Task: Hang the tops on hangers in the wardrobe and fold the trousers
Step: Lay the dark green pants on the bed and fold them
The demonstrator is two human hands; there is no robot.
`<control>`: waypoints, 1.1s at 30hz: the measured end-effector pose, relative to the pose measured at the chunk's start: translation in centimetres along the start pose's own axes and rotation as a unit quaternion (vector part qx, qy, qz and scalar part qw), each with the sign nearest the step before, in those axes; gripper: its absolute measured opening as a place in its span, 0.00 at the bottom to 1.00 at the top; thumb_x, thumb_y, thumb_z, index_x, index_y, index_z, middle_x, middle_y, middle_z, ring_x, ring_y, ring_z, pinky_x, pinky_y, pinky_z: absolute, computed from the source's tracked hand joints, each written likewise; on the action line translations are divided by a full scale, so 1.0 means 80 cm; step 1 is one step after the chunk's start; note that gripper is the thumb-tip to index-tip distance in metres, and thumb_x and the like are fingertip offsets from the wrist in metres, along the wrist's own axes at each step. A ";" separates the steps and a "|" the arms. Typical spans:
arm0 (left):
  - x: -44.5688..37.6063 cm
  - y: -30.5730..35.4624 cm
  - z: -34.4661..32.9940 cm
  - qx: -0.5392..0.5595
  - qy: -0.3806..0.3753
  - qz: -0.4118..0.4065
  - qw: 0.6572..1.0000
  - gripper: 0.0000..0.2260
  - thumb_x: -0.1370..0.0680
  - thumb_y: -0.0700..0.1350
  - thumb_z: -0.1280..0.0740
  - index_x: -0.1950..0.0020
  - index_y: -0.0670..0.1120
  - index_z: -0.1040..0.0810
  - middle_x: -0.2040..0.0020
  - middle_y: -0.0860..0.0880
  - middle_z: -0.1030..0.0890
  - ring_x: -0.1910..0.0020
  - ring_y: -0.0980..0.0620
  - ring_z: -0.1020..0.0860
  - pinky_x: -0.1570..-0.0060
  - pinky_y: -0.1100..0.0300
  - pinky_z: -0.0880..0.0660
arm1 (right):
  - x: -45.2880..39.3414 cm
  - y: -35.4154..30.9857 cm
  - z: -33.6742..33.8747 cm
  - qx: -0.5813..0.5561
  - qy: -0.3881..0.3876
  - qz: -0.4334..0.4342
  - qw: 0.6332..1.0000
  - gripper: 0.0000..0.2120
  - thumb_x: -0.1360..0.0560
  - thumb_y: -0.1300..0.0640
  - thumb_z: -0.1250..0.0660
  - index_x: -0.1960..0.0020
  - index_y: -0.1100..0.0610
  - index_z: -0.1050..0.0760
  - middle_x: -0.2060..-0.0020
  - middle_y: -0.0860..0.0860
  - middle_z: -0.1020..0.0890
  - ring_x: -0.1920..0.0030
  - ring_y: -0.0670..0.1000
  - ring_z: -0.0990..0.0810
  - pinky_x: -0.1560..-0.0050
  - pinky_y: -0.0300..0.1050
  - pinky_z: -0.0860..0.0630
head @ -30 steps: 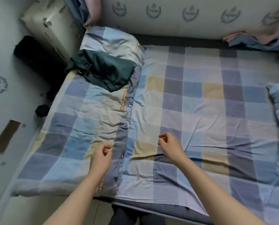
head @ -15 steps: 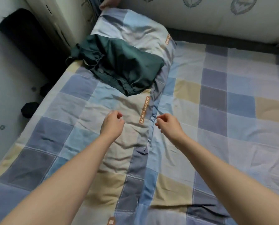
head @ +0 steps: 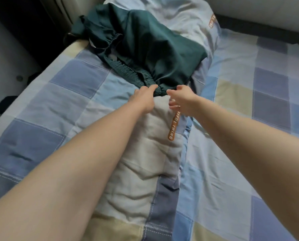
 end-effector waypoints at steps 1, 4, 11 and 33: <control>-0.009 -0.003 -0.005 -0.026 -0.016 -0.002 1.000 0.30 0.21 0.40 0.42 0.21 0.56 0.47 0.26 0.43 0.36 0.29 0.39 0.36 0.32 0.44 0.34 | -0.012 0.001 0.001 -0.008 0.001 -0.001 1.000 0.31 0.22 0.59 0.37 0.23 0.52 0.47 0.57 0.54 0.27 0.62 0.50 0.29 0.58 0.46 0.25; -0.023 -0.010 -0.021 -0.054 -0.009 0.007 0.998 0.30 0.20 0.42 0.42 0.21 0.57 0.49 0.26 0.43 0.38 0.29 0.39 0.38 0.33 0.45 0.34 | -0.038 0.007 0.000 0.010 -0.022 0.000 1.000 0.37 0.25 0.68 0.41 0.23 0.43 0.48 0.50 0.53 0.27 0.59 0.49 0.29 0.56 0.46 0.26; -0.044 -0.019 -0.032 0.195 0.002 0.043 0.980 0.24 0.24 0.42 0.31 0.28 0.48 0.29 0.35 0.47 0.23 0.32 0.44 0.31 0.31 0.53 0.34 | -0.068 0.034 -0.017 0.114 -0.019 0.041 0.992 0.36 0.29 0.71 0.45 0.23 0.52 0.44 0.39 0.56 0.26 0.60 0.48 0.24 0.67 0.37 0.27; 0.328 0.061 -0.088 0.295 0.078 -0.059 0.950 0.08 0.29 0.45 0.34 0.55 0.53 0.31 0.65 0.54 0.23 0.62 0.55 0.24 0.61 0.61 0.30 | 0.243 0.165 0.019 -0.273 -0.093 -0.150 0.946 0.13 0.26 0.72 0.38 0.45 0.60 0.26 0.53 0.59 0.18 0.59 0.55 0.18 0.62 0.49 0.21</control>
Point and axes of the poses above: each hand's wrist, its own x-axis away from the middle knuckle, its own z-axis out of the back of the hand, y = z × x, the point moved 3 cm from there along -x, towards the middle knuckle
